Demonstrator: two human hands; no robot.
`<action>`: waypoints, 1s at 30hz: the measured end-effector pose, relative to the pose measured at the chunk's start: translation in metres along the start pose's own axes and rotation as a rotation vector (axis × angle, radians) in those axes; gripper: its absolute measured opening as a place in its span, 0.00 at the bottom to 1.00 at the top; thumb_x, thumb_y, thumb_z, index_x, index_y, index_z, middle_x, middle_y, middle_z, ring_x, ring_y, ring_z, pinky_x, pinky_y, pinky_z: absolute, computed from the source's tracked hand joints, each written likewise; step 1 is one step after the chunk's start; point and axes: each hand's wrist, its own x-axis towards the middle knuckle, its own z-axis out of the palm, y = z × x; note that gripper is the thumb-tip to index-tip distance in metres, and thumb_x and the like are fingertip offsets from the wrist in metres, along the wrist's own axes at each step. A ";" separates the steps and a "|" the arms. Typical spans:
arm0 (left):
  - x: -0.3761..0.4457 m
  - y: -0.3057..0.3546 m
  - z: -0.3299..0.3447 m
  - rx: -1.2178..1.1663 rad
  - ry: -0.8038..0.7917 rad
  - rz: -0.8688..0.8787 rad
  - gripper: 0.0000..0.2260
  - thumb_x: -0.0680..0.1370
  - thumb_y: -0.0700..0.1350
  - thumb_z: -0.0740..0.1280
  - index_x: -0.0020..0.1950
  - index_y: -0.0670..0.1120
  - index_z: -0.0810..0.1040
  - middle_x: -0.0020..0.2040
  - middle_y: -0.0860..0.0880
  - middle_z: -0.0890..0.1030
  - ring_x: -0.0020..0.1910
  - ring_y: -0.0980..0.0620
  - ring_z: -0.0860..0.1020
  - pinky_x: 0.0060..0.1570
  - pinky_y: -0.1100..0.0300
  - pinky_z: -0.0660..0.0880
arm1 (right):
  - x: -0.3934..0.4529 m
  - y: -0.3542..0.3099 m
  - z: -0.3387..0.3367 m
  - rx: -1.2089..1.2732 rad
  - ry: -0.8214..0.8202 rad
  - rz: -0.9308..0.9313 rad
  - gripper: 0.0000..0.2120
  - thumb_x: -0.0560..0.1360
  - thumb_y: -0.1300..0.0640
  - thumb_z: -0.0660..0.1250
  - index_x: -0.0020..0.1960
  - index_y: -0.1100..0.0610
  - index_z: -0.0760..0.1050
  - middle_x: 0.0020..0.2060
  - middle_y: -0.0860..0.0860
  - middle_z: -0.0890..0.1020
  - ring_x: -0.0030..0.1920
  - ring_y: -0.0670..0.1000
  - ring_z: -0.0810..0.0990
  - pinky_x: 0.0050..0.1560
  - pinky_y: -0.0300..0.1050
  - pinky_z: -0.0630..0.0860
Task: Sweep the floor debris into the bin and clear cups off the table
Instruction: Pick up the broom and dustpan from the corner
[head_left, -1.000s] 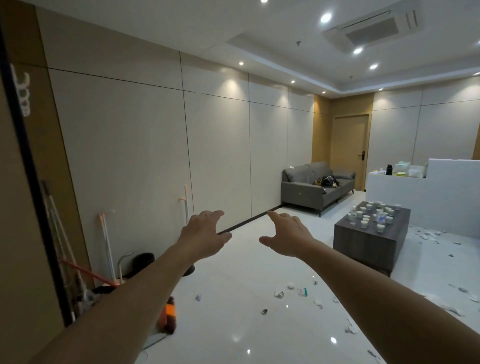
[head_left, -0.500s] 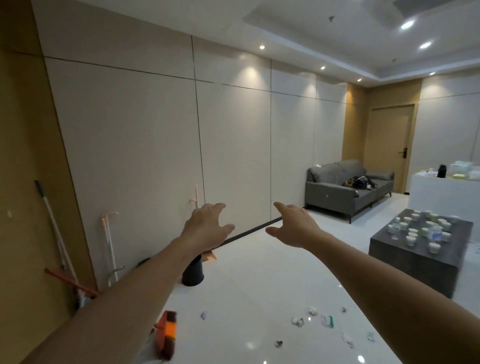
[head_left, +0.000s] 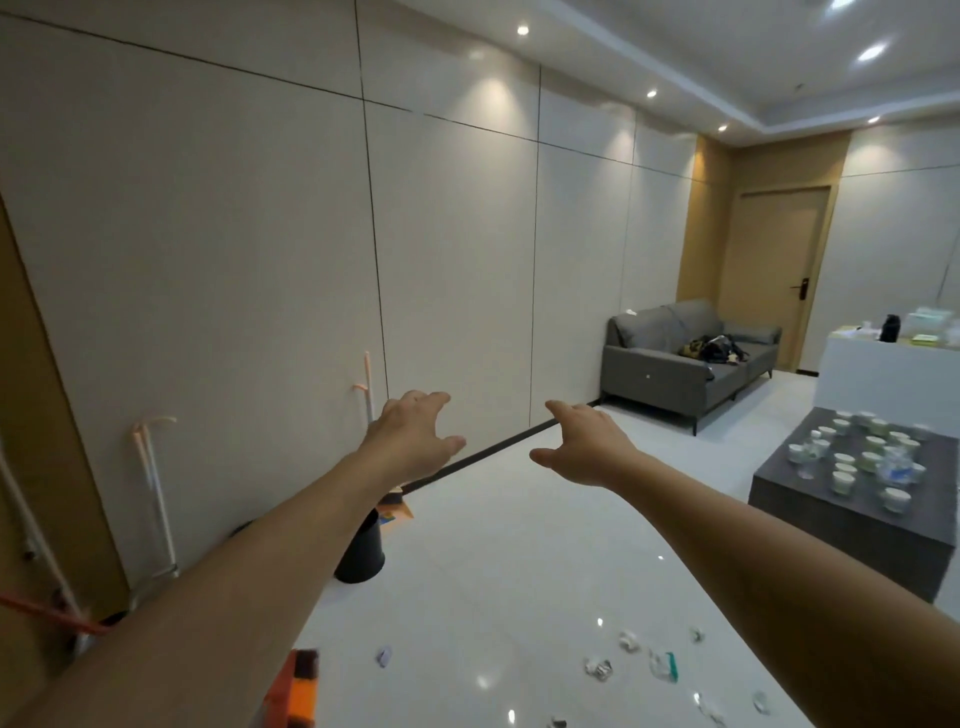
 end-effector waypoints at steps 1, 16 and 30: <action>0.020 -0.011 0.002 -0.003 -0.002 0.002 0.31 0.77 0.59 0.67 0.78 0.55 0.62 0.76 0.47 0.63 0.76 0.45 0.59 0.70 0.46 0.63 | 0.020 -0.005 0.006 0.002 0.004 0.005 0.37 0.75 0.40 0.67 0.79 0.51 0.58 0.71 0.55 0.70 0.71 0.59 0.66 0.67 0.54 0.68; 0.261 -0.140 0.033 -0.045 -0.077 -0.025 0.31 0.77 0.58 0.67 0.78 0.53 0.62 0.76 0.47 0.64 0.76 0.46 0.59 0.71 0.47 0.64 | 0.277 -0.056 0.096 0.048 -0.041 0.046 0.38 0.75 0.41 0.67 0.79 0.50 0.56 0.73 0.54 0.69 0.73 0.59 0.65 0.68 0.54 0.68; 0.476 -0.199 0.136 0.007 -0.082 -0.135 0.31 0.77 0.58 0.68 0.78 0.53 0.63 0.77 0.46 0.64 0.74 0.43 0.63 0.70 0.44 0.67 | 0.531 -0.009 0.199 0.103 -0.095 -0.070 0.39 0.74 0.41 0.69 0.79 0.52 0.58 0.70 0.56 0.73 0.68 0.59 0.71 0.64 0.53 0.71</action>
